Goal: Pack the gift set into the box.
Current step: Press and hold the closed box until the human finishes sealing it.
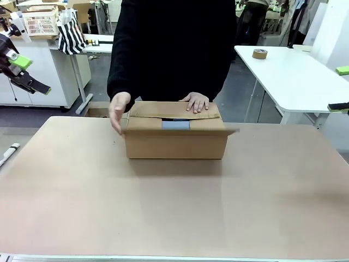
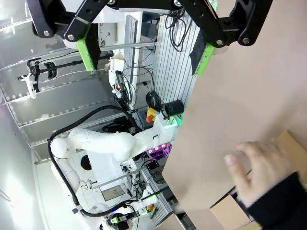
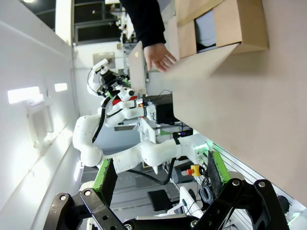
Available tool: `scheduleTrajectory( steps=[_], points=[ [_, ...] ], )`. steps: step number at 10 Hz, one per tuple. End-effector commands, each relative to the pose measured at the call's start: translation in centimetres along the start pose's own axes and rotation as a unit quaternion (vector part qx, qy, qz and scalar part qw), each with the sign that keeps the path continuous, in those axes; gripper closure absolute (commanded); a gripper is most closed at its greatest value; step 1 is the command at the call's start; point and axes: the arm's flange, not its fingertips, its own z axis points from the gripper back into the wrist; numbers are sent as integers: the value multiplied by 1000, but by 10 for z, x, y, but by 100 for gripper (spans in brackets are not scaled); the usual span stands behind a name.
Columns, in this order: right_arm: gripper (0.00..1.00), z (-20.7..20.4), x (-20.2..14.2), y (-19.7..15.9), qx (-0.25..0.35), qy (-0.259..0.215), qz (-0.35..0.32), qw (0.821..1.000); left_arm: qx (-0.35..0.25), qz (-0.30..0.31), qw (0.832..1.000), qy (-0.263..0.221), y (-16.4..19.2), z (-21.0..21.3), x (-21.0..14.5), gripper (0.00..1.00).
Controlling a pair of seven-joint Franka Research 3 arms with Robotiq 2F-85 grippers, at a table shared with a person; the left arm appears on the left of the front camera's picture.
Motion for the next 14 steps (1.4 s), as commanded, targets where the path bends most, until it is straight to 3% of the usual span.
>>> scheduleTrajectory(
  steps=[1, 14],
  points=[
    [0, -4, -1, -1, 10, -10, 10, 1000, 4, -1, 1000, 0, -1, -1, -2, 0],
    [0, -4, -1, -1, 10, -10, 10, 1000, 4, -1, 1000, 0, -1, -1, -2, 0]
  ],
)
